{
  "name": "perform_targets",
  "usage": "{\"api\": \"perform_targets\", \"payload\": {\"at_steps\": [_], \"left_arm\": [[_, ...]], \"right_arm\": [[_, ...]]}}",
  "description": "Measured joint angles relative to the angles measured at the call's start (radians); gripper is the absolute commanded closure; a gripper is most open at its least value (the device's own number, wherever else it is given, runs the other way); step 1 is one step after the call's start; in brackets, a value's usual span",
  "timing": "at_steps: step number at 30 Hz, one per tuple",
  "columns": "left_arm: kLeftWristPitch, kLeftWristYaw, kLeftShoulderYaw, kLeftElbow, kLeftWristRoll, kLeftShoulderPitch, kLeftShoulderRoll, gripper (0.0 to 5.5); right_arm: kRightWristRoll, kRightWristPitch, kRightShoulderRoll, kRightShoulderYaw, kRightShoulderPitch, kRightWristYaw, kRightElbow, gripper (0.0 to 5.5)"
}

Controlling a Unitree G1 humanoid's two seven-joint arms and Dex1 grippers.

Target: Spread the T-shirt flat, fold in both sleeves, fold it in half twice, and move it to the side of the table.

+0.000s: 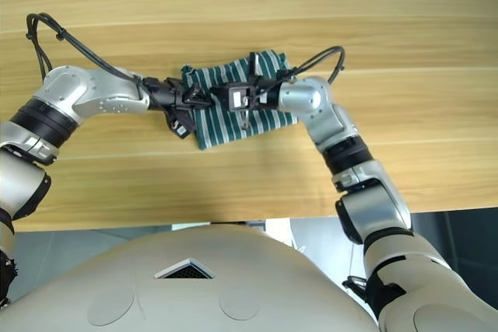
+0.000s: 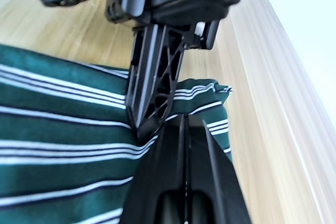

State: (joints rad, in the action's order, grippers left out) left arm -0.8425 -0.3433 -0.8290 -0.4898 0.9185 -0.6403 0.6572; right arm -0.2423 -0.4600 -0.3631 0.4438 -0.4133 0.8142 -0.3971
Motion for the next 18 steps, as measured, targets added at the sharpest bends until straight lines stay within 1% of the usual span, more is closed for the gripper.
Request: {"api": "perform_targets", "payload": {"at_steps": [5,11,15,18], "left_arm": [[0.000,0.004,0.000,0.000,0.000,0.001,0.000,5.50],[0.001,0.004,0.000,0.000,-0.002,0.002,0.000,5.50],[0.009,0.005,-0.003,0.000,-0.002,0.003,-0.001,5.50],[0.017,0.007,-0.009,-0.001,-0.002,0.003,-0.004,5.50]], "right_arm": [[-0.033,0.001,0.044,0.035,-0.040,-0.018,-0.057,5.48],[-0.055,-0.008,0.083,0.046,-0.074,-0.053,-0.179,5.48],[-0.095,-0.029,0.119,0.055,-0.127,-0.128,-0.344,5.48],[-0.092,-0.048,0.163,0.029,-0.203,-0.198,-0.515,5.48]]}}
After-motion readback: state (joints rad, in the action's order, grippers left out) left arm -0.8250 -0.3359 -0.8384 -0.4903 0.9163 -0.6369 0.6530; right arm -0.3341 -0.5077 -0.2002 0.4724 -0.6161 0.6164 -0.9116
